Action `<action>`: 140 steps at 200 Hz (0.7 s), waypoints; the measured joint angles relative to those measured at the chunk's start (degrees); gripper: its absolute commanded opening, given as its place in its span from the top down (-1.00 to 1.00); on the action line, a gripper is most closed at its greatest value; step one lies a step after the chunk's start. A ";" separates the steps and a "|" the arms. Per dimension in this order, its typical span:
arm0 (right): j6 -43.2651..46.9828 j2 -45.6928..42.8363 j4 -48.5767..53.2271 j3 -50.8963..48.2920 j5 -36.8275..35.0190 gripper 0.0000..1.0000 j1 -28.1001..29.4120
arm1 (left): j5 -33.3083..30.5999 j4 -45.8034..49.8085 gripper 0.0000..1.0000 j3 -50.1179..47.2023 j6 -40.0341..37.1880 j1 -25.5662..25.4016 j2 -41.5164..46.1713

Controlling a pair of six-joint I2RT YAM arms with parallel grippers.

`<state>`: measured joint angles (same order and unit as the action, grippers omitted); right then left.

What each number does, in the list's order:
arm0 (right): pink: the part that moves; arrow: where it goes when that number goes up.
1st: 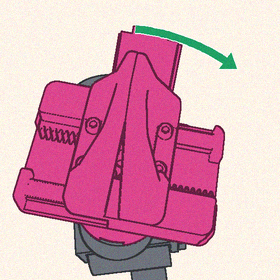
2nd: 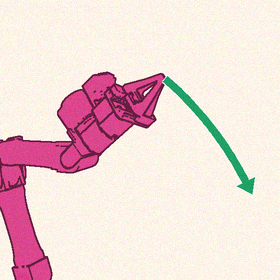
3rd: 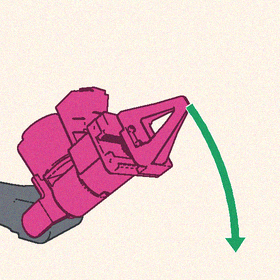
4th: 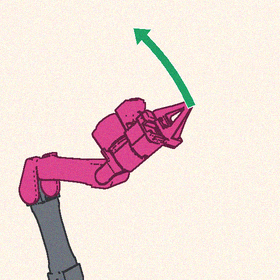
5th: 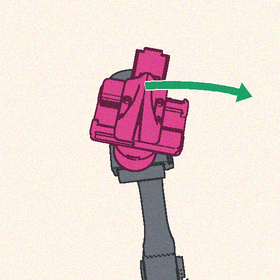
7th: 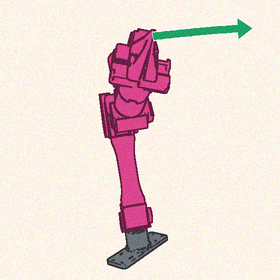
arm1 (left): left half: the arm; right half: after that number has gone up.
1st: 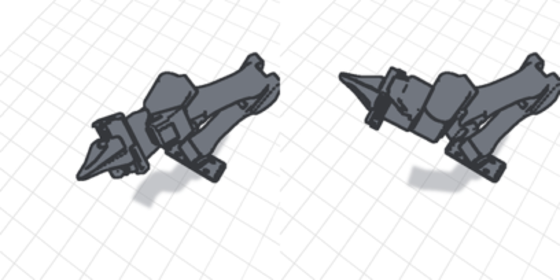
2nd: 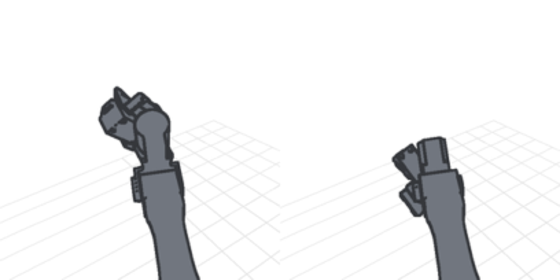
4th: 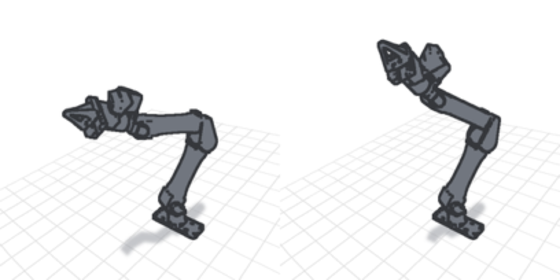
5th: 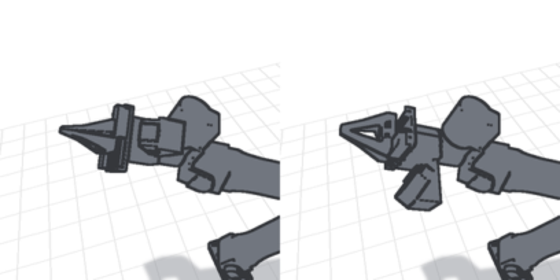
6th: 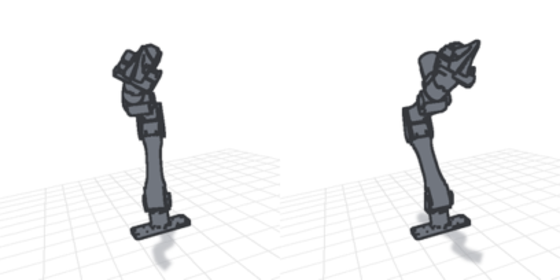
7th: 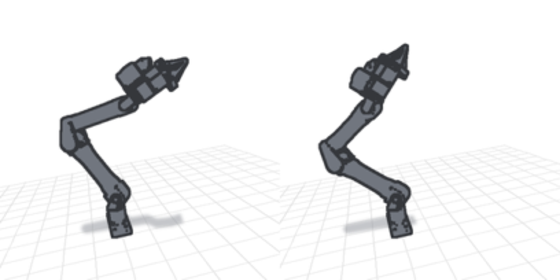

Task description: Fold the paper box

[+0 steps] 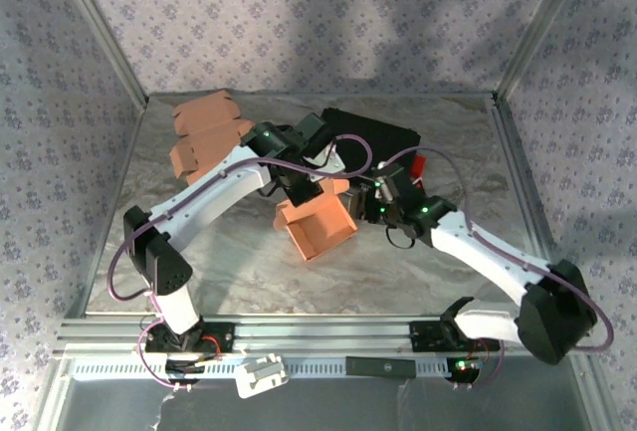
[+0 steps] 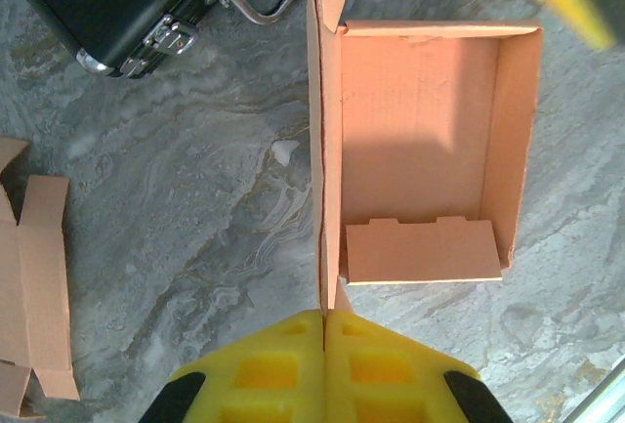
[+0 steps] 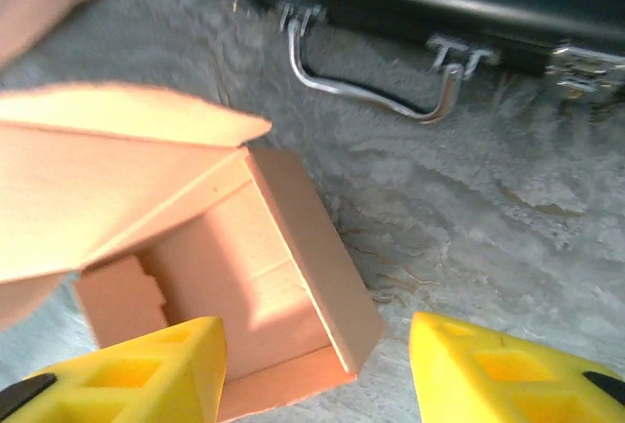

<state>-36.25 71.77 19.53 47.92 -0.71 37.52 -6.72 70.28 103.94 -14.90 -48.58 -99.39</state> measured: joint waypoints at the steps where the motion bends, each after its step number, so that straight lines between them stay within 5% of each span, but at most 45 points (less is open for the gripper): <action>1: 0.39 0.42 -0.13 0.00 -0.09 -0.01 0.28 | 0.02 0.00 1.00 0.00 -0.07 0.00 0.02; 63: 9.16 15.63 -0.55 5.46 -7.28 0.06 3.78 | 2.14 0.07 1.00 0.02 -2.32 0.85 -0.46; 140: 11.76 23.37 -0.63 7.21 -10.01 0.57 5.64 | 3.06 -1.38 0.99 0.04 -2.69 2.75 -3.85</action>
<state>-24.49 95.13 18.90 55.13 -10.72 43.16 -3.66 68.90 103.98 -17.58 -45.82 -103.24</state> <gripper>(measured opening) 0.261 0.045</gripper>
